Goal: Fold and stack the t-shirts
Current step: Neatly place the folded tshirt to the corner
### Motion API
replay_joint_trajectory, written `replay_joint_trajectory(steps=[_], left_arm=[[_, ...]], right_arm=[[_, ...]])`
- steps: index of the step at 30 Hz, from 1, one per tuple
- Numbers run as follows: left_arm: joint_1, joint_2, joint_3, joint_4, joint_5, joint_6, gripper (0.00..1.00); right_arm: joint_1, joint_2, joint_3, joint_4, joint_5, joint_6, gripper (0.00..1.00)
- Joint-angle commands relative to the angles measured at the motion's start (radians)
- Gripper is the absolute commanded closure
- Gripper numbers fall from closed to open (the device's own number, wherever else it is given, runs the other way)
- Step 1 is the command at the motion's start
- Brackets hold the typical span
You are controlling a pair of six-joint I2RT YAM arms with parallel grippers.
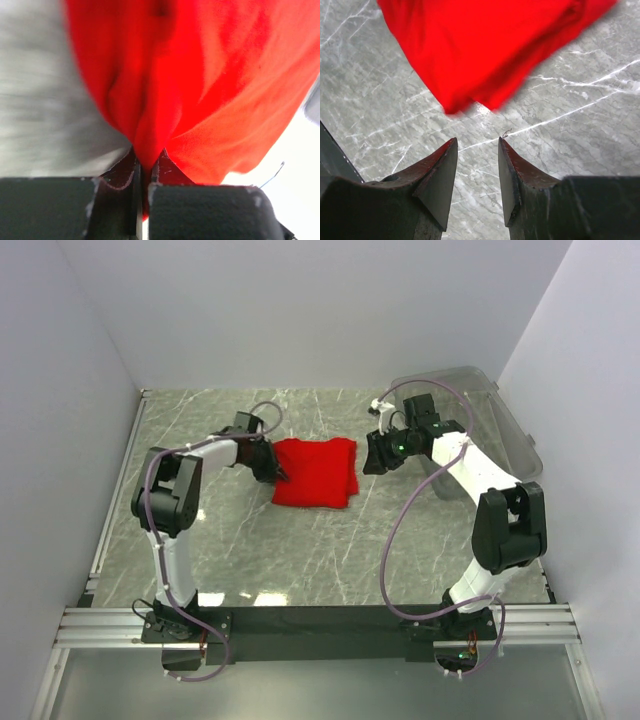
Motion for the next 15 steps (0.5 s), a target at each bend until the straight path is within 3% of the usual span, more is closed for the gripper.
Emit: replay_joint_trajectory(steps=[1,15], left_arm=[[0.114,-0.010,0.067,-0.057,-0.040,0.053,0.99],[0.493,0.042,0.225,-0.116,-0.075,0.104,0.99]], right_arm=[[-0.011,-0.055,-0.017,0.032,-0.005,0.000,0.54],[-0.027,-0.052,-0.012,0.035,-0.002,-0.001,0.55]])
